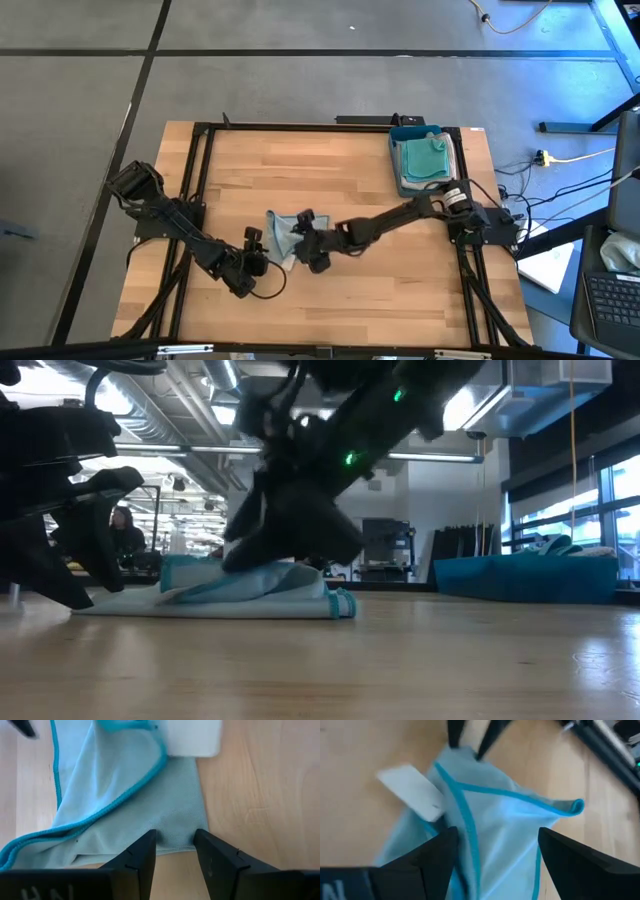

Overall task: Fold microfiber towels
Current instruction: Fold the light blue microfiber cloth

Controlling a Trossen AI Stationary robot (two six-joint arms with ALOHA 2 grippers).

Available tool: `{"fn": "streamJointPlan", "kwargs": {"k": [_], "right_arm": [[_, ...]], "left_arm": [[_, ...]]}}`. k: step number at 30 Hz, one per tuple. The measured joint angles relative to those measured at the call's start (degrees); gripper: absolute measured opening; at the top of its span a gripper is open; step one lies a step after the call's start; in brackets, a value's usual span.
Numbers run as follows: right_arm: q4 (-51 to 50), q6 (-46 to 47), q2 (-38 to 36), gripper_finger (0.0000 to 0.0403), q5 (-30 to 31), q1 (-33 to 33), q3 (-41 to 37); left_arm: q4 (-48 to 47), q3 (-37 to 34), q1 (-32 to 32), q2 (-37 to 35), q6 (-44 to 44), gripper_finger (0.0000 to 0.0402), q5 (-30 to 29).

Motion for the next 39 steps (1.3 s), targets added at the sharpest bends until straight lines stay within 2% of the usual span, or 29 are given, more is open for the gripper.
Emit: {"fn": "streamJointPlan", "kwargs": {"k": [6, 14, 18, 20, 30, 39], "right_arm": [[-6.3, -4.7, 1.8, 0.0266, -4.8, -0.6, 2.7], [-17.2, -6.1, -0.9, 0.0242, 0.3, 0.1, 12.0], [-26.4, -2.7, -0.3, 0.0242, -4.9, 0.1, 14.3], [-26.7, -2.2, 0.3, 0.0242, -6.7, 0.1, 13.3], [-22.1, -4.5, 2.9, 0.0242, -7.4, 0.7, 10.4], [-21.3, -7.7, 4.6, 0.0242, -4.4, 0.5, 10.6]], "left_arm": [[-0.2, 0.0, 0.0, 0.0, -0.3, 0.0135, -0.2], [-0.4, 0.0, 0.0, 0.0, -0.5, 0.0135, -0.2], [-0.3, 0.0, 0.0, 0.0, -0.6, 0.0135, -0.3], [-0.3, 0.0, -0.2, 0.0, -0.9, 0.0135, -0.3], [0.1, 0.0, -0.5, 0.0, -1.6, 0.0135, -0.8], [0.1, 0.0, -0.5, 0.0, -1.7, 0.0135, -0.8]]}}
